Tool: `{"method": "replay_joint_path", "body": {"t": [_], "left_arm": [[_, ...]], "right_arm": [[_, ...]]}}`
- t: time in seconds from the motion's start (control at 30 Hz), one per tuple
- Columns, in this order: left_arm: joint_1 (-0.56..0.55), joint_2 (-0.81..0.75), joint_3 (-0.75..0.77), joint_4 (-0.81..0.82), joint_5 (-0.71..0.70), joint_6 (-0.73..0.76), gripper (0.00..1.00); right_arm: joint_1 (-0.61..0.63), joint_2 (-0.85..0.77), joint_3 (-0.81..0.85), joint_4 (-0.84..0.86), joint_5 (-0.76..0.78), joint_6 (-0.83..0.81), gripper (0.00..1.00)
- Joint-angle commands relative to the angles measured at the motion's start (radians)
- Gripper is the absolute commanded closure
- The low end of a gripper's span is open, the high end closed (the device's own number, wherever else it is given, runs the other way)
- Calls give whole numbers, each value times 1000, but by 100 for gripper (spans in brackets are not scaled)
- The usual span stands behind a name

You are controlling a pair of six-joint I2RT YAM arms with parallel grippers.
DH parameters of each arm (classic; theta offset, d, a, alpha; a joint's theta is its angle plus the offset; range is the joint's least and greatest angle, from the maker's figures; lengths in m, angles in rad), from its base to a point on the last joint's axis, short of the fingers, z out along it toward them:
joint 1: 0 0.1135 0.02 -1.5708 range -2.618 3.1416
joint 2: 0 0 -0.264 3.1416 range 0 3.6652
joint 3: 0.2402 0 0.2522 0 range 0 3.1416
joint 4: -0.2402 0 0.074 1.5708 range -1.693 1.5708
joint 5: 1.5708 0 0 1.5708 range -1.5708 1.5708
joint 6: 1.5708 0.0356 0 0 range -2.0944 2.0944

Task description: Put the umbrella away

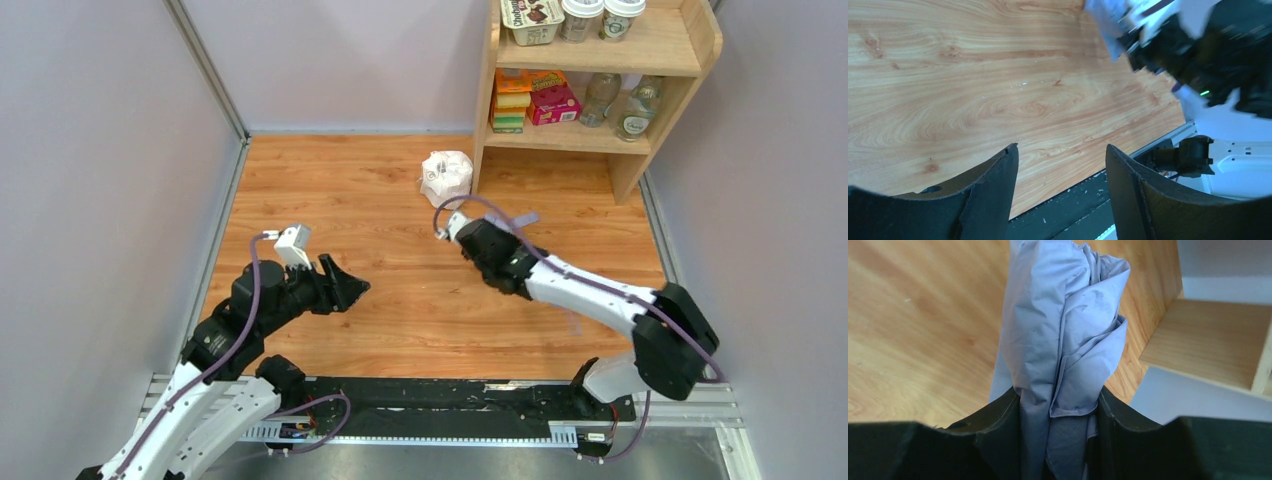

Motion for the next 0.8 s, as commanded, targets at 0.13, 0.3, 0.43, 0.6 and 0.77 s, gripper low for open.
{"method": "replay_joint_path", "body": {"t": [0.13, 0.3, 0.43, 0.6, 0.77], "left_arm": [[1, -136, -47, -127, -90, -117, 30], [1, -190, -70, -301, -239, -302, 33], [1, -187, -93, -375, -283, -439, 35], [1, -100, -111, -320, -207, -555, 32], [7, -60, -133, -242, -197, -680, 23]], "right_arm": [[303, 282, -70, 345, 98, -133, 100], [322, 414, 27, 106, -289, -111, 100], [297, 509, 97, -66, -537, -99, 100], [271, 638, 182, -140, -781, -78, 100], [231, 690, 209, -131, -934, -38, 100]]}}
